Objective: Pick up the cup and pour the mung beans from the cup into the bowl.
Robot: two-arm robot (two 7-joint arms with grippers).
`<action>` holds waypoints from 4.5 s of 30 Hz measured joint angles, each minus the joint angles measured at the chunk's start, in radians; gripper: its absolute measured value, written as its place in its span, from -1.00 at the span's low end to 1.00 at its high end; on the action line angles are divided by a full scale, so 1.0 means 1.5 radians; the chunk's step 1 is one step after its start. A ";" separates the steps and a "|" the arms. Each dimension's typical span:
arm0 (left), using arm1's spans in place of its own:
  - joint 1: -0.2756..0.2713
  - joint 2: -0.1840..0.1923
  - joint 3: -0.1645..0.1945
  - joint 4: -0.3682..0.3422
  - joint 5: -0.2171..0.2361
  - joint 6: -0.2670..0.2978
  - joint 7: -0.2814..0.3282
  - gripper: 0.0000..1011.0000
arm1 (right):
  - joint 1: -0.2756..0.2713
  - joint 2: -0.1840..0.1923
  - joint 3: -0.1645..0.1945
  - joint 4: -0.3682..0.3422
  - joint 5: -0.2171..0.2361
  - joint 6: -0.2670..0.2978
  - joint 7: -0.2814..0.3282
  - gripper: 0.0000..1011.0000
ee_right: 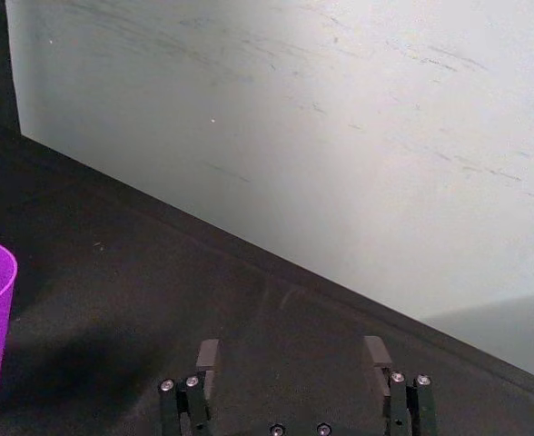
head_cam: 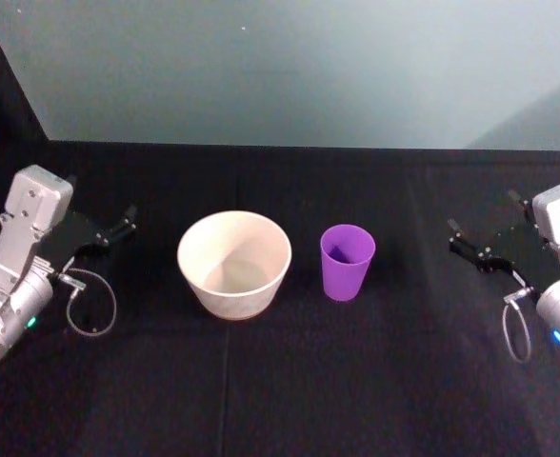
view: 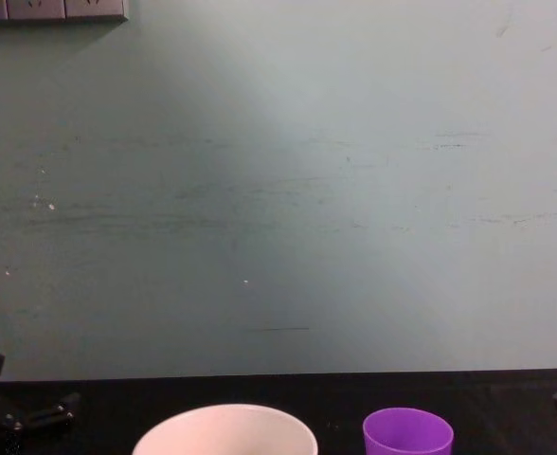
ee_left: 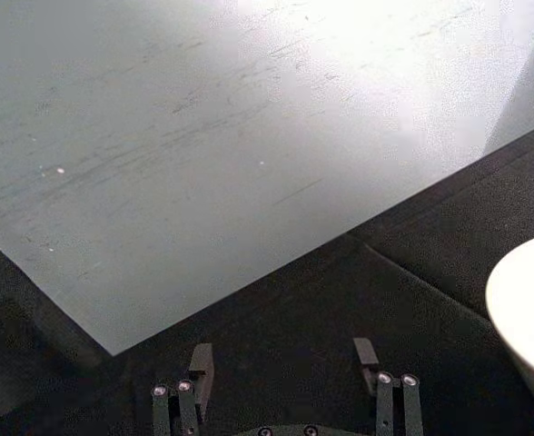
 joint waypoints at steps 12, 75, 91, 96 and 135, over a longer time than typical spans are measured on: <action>0.000 0.000 0.000 0.000 0.000 0.000 0.000 0.98 | 0.000 0.000 0.000 0.000 0.000 0.000 0.000 0.98; 0.000 0.000 0.000 0.000 0.000 0.000 0.000 0.98 | -0.002 -0.001 0.001 0.000 0.000 -0.002 0.001 0.98; 0.000 0.000 0.000 0.000 0.000 0.000 0.000 0.98 | -0.051 -0.022 -0.012 -0.029 0.010 -0.012 0.082 0.98; 0.000 0.000 0.000 0.000 0.000 0.000 0.000 0.98 | -0.059 -0.029 -0.015 -0.044 0.018 -0.007 0.106 0.98; 0.000 0.000 0.000 0.000 0.000 0.000 0.000 0.98 | 0.005 -0.163 -0.006 0.058 0.039 0.009 0.223 0.98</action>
